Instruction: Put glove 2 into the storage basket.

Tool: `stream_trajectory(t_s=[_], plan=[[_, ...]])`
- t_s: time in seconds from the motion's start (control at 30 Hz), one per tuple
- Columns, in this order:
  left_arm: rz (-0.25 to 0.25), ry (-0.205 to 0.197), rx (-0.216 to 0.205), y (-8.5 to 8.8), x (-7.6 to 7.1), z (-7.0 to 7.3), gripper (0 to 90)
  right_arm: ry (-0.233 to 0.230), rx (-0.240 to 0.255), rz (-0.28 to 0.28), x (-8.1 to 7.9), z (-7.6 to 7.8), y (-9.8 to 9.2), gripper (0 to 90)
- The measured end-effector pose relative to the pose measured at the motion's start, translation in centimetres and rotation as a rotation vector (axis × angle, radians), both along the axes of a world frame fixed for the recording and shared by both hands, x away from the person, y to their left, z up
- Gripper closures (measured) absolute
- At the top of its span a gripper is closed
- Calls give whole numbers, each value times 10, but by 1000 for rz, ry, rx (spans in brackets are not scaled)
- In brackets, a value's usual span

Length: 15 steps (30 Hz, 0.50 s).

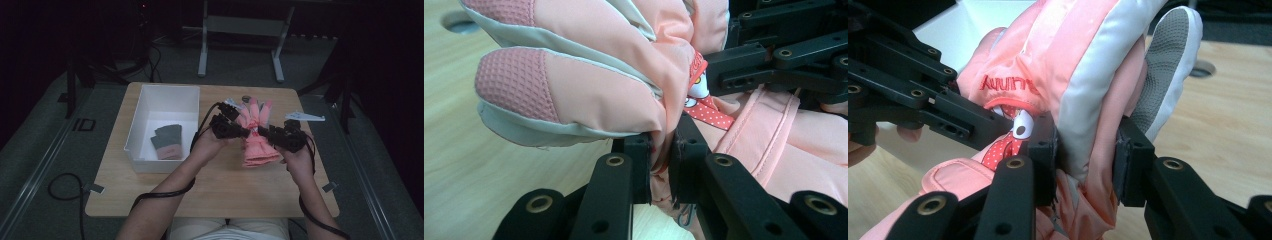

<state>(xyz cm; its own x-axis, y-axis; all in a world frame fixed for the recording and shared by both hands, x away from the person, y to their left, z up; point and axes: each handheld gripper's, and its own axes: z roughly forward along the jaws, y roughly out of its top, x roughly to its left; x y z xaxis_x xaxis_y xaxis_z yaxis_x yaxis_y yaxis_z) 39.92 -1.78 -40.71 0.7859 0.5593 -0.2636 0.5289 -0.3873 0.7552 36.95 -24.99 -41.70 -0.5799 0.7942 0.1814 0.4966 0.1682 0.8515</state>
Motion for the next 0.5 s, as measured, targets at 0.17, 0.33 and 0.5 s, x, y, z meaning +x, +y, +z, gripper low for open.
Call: stream_trajectory(t_s=[0.17, 0.33, 0.5], plan=[[28, -14, -9, 23, -2, 13, 806, -16, 22, 21, 4, 12, 19, 669], [65, -32, 1, 52, -6, 27, 806, -46, 22, 58, 8, 24, 47, 669], [104, -38, 16, 81, -9, 37, 806, -55, 26, 100, 14, 32, 76, 669]])
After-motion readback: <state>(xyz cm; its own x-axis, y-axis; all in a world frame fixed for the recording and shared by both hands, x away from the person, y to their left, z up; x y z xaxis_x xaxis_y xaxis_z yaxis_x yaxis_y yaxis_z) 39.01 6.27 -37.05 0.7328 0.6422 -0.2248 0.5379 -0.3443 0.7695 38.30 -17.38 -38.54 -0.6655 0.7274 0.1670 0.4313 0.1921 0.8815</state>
